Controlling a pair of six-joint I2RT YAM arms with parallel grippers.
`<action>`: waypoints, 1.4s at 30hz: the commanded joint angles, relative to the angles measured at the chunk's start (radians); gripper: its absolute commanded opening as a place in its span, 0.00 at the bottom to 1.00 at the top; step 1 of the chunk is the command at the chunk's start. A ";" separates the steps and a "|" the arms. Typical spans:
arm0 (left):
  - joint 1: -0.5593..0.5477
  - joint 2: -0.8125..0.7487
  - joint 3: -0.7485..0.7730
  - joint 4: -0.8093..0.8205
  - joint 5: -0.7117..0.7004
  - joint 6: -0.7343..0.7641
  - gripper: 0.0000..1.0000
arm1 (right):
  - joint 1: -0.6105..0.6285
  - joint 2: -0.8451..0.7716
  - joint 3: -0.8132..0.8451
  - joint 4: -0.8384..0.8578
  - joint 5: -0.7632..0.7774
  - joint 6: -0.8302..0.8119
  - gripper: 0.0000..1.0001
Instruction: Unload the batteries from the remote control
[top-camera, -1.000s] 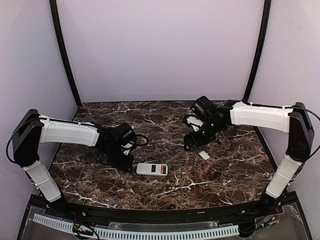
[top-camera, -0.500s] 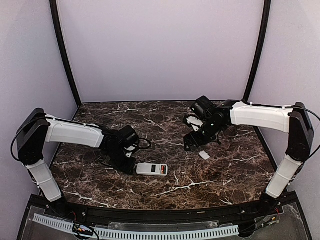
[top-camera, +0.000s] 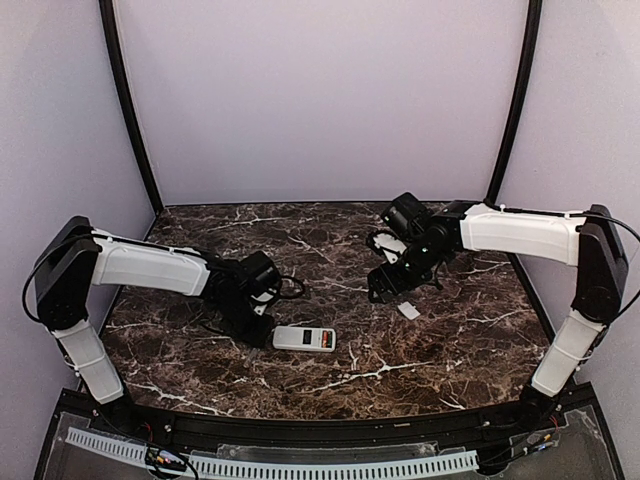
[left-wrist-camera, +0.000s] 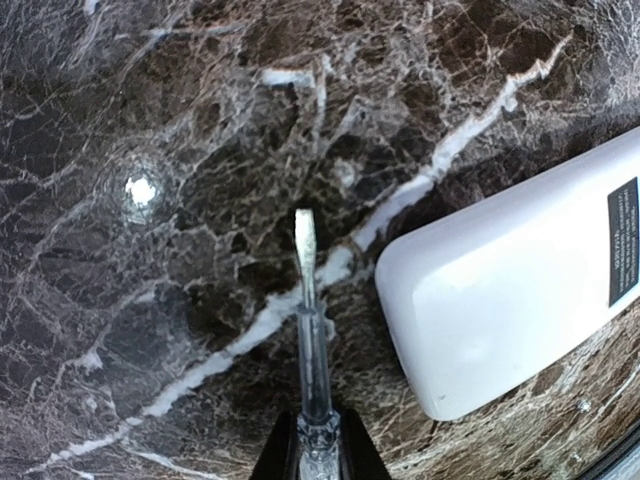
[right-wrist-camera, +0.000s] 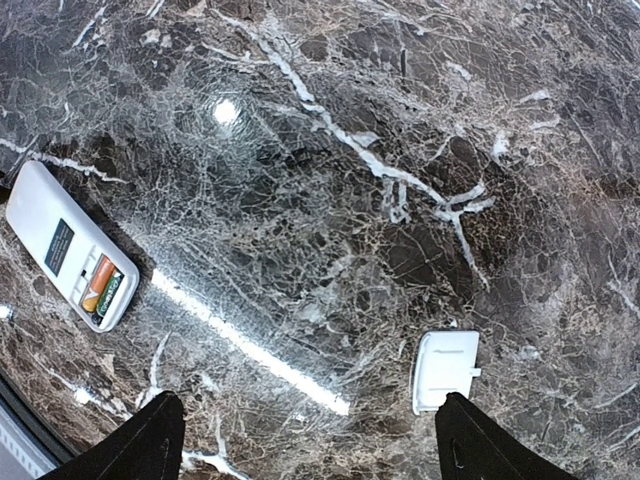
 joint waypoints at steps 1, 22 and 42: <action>-0.009 -0.056 0.022 -0.043 -0.054 -0.008 0.05 | -0.005 -0.002 -0.013 0.023 -0.002 0.005 0.86; -0.008 -0.364 -0.111 0.247 0.086 0.009 0.00 | 0.006 -0.134 -0.085 0.190 -0.122 0.059 0.84; -0.005 -0.570 -0.226 0.697 0.398 -0.001 0.00 | 0.033 -0.417 -0.323 0.726 -0.480 0.142 0.85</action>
